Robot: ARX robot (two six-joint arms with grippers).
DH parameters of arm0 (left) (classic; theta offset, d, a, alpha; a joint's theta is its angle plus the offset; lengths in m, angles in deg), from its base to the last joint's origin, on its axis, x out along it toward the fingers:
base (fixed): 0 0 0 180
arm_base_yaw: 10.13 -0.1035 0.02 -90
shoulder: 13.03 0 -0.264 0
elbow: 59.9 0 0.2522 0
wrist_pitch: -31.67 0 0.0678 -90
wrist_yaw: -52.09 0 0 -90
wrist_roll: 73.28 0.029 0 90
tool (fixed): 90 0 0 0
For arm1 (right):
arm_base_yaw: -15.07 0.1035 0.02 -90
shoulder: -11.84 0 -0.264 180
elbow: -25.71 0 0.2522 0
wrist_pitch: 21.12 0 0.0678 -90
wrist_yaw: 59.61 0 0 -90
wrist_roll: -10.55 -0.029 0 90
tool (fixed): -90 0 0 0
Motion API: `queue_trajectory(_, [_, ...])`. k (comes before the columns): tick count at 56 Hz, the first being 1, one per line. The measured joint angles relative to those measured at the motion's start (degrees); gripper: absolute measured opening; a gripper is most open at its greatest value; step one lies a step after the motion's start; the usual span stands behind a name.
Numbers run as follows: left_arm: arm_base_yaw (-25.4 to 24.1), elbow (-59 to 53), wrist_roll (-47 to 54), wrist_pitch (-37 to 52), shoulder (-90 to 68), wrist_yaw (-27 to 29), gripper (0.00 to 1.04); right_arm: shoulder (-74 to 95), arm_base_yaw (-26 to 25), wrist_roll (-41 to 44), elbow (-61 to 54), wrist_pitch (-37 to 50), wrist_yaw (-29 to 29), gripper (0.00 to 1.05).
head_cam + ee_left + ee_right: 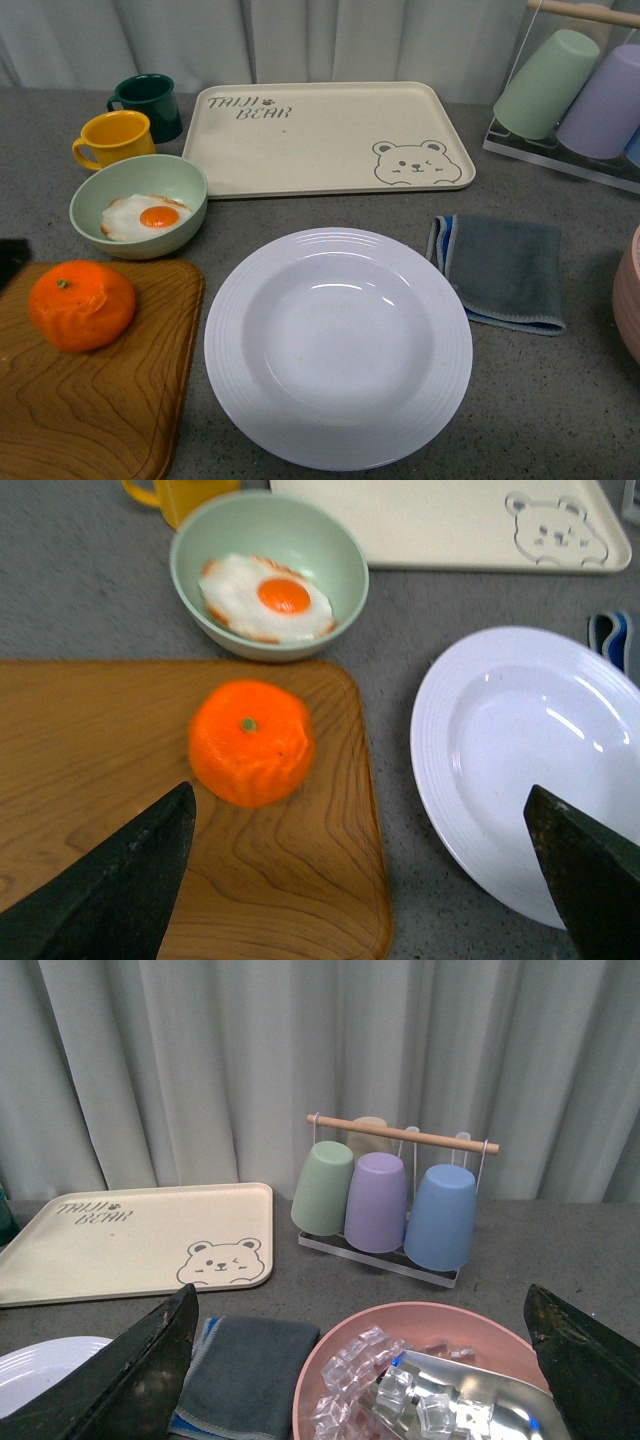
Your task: Place orange and plate with both arms
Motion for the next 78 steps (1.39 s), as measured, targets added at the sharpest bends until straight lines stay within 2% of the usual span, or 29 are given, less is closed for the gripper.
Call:
queue_trajectory(13, [0.04, 7.85, -0.98, 4.94, -24.63, -1.90, 0.98, 0.00, 0.00, 0.00, -0.02, 0.00, -0.02, 0.95])
queue_trajectory(26, [-3.08, 13.73, -0.94, 5.22, -37.24, -3.54, 0.98, 0.00, 0.00, 0.00, -0.02, 0.00, 0.00, 0.95])
queue_trajectory(40, [-6.75, 18.60, -0.57, 6.08, -44.04, -2.21, 0.98, 0.00, 0.00, 0.00, -0.02, 0.00, 0.00, 0.95])
queue_trajectory(62, [-7.96, 21.73, -1.05, 3.32, -48.70, -2.01, 0.98, 0.00, 0.00, 0.00, -0.02, 0.00, 0.00, 0.95])
queue_trajectory(71, [-7.98, 22.03, -1.75, 2.80, -48.92, -2.14, 0.64, 0.00, 0.00, 0.00, -0.02, 0.00, -0.02, 0.95])
queue_trajectory(78, [-7.85, 22.01, -2.08, 2.82, -48.24, -2.10, 0.53, 0.00, 0.00, 0.00, -0.02, 0.00, -0.02, 0.95])
